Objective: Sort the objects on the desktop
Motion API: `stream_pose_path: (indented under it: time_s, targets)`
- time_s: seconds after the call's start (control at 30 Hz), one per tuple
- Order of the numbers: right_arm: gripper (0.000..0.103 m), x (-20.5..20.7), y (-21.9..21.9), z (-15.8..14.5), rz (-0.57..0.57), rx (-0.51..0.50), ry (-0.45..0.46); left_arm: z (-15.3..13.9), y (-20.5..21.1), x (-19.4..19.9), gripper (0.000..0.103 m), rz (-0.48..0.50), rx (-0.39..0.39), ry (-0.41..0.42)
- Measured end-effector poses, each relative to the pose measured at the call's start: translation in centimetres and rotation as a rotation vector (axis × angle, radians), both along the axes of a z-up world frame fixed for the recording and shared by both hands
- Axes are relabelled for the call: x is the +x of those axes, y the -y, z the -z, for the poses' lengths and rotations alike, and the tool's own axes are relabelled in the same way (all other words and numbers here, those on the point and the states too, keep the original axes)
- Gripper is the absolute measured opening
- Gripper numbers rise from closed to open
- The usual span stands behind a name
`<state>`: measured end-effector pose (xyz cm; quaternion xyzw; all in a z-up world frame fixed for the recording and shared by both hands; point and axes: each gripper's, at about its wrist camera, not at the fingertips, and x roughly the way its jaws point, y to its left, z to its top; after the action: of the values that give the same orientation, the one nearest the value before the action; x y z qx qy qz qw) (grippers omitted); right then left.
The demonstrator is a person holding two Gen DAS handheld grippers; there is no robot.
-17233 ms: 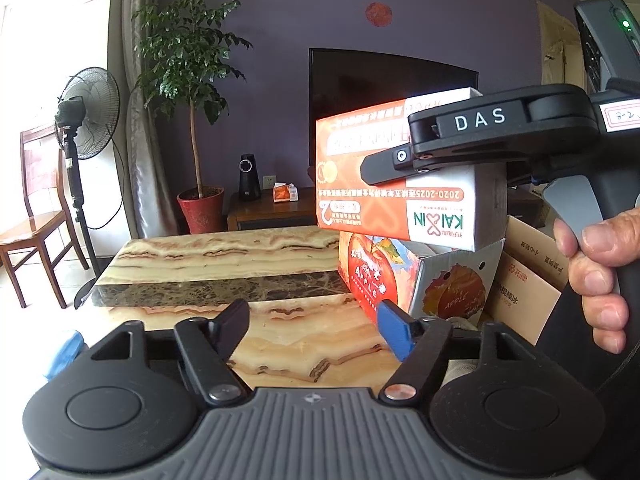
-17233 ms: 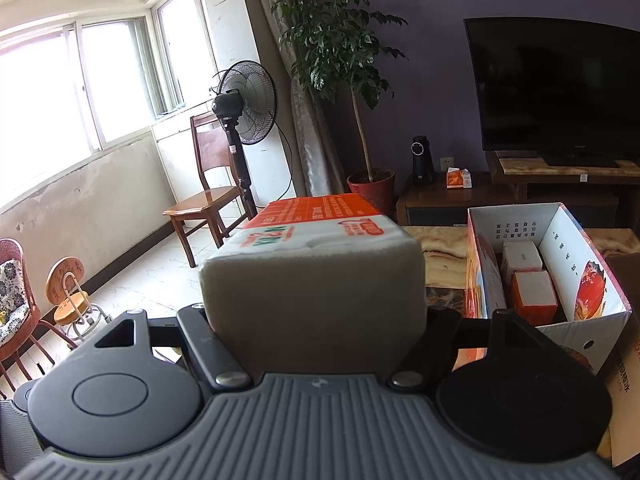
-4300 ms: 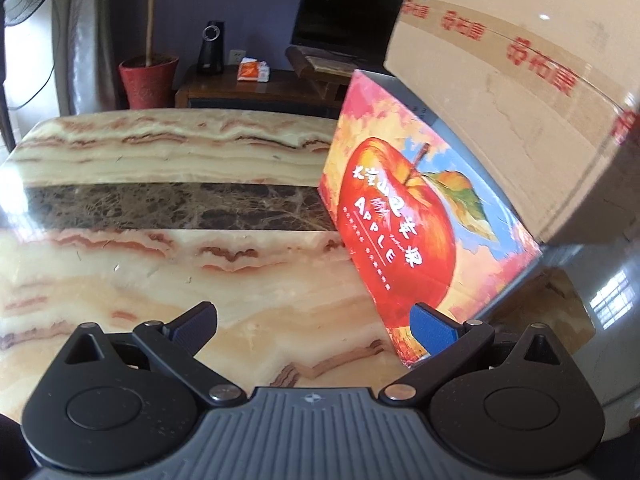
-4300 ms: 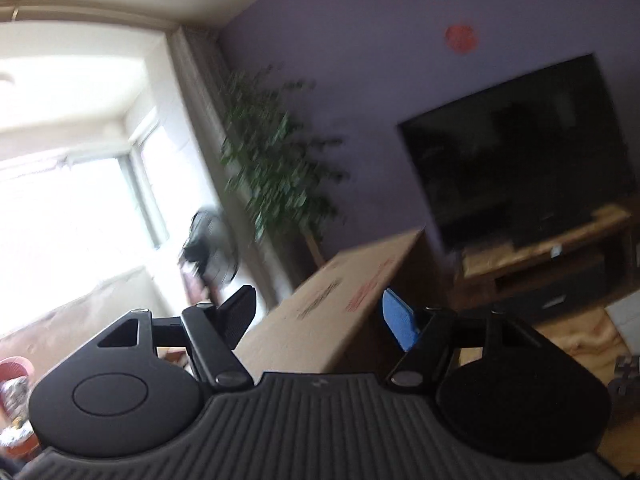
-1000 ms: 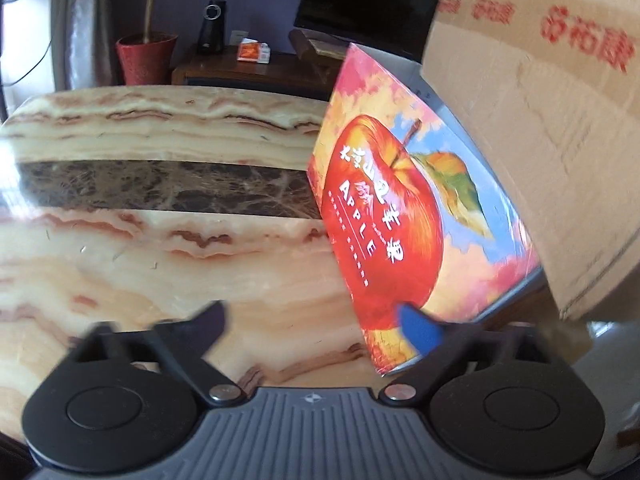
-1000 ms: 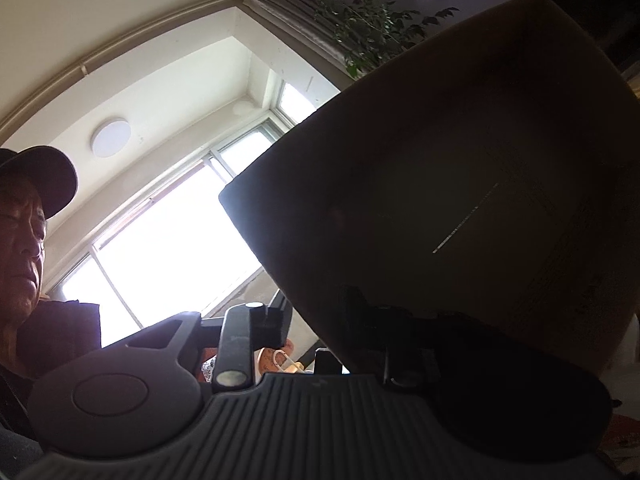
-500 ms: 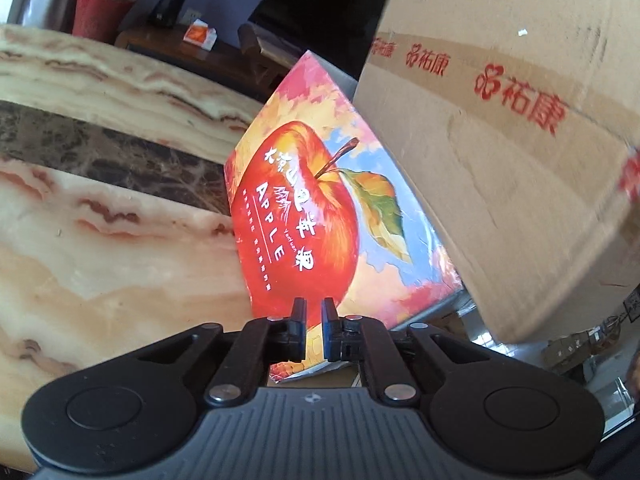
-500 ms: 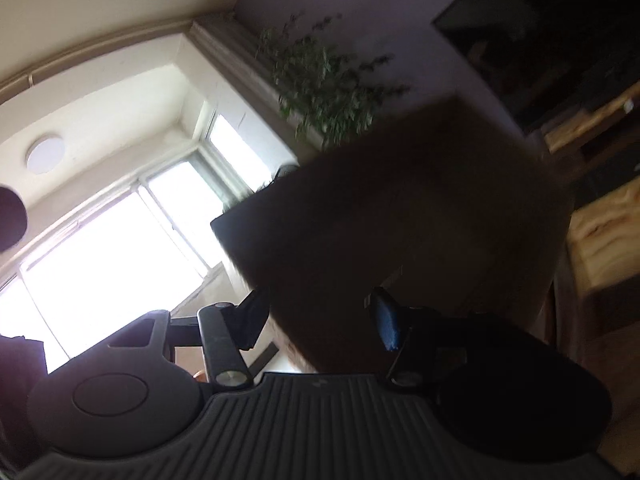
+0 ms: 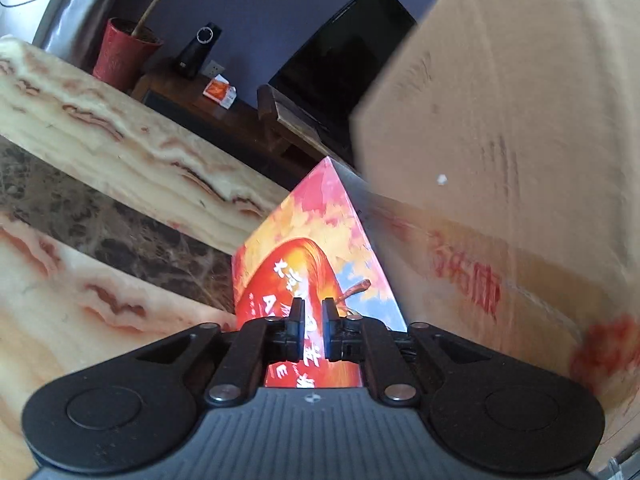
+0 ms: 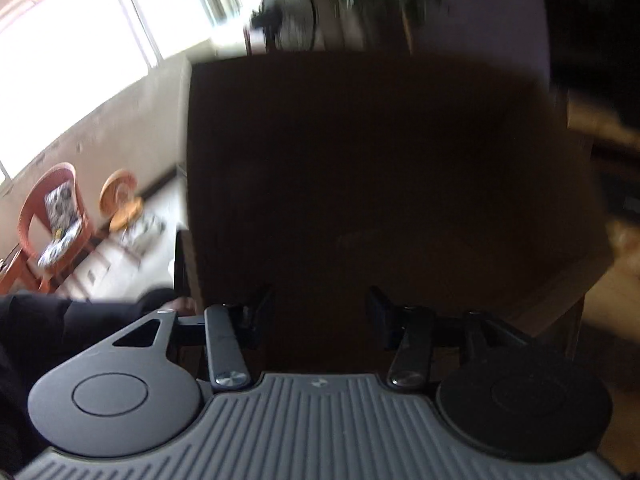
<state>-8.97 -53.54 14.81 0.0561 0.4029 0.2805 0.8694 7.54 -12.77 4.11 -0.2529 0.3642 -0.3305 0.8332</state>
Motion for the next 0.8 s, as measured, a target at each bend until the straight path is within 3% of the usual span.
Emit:
stream_pose_path:
  time_s: [0.03,0.13,0.3,0.4,0.47,0.53,0.6,0.7,0.8]
  targets:
    - [0.057,0.3,-0.3,0.5,-0.010,-0.020,-0.014,0.4,-0.4,0.2,0.008,-0.016,-0.014,-0.020]
    - [0.054,1.2,-1.3,1.9,-0.064,-0.120,-0.077,1.5,-0.8,0.5,0.008,-0.020,-0.050,-0.080]
    - [0.055,2.6,-1.7,4.5,-0.041,-0.383,-0.140,0.6,0.7,-0.5,0.011,0.062,-0.018,0.005]
    - [0.055,3.0,-0.9,5.5,0.032,-0.380,-0.122,0.6,0.7,-0.9,0.019,0.067,-0.031,0.004]
    - [0.057,2.6,0.8,5.6,0.132,-0.277,-0.117,0.7,0.5,-1.0,0.023,0.064,-0.038,-0.009]
    - [0.069,1.1,1.3,6.4,0.192,-0.142,-0.157,0.7,0.3,-1.2,0.023,0.062,-0.046,-0.014]
    - [0.068,0.6,1.0,4.8,0.205,-0.078,-0.116,0.0,0.3,-1.8,0.023,0.068,-0.061,0.026]
    - [0.059,0.7,3.6,4.1,0.214,-0.155,-0.112,-1.4,0.7,-2.8,0.023,0.094,-0.089,0.108]
    - [0.059,1.4,4.1,5.1,0.210,-0.209,-0.136,-1.8,1.3,-3.5,0.023,0.115,-0.095,0.124]
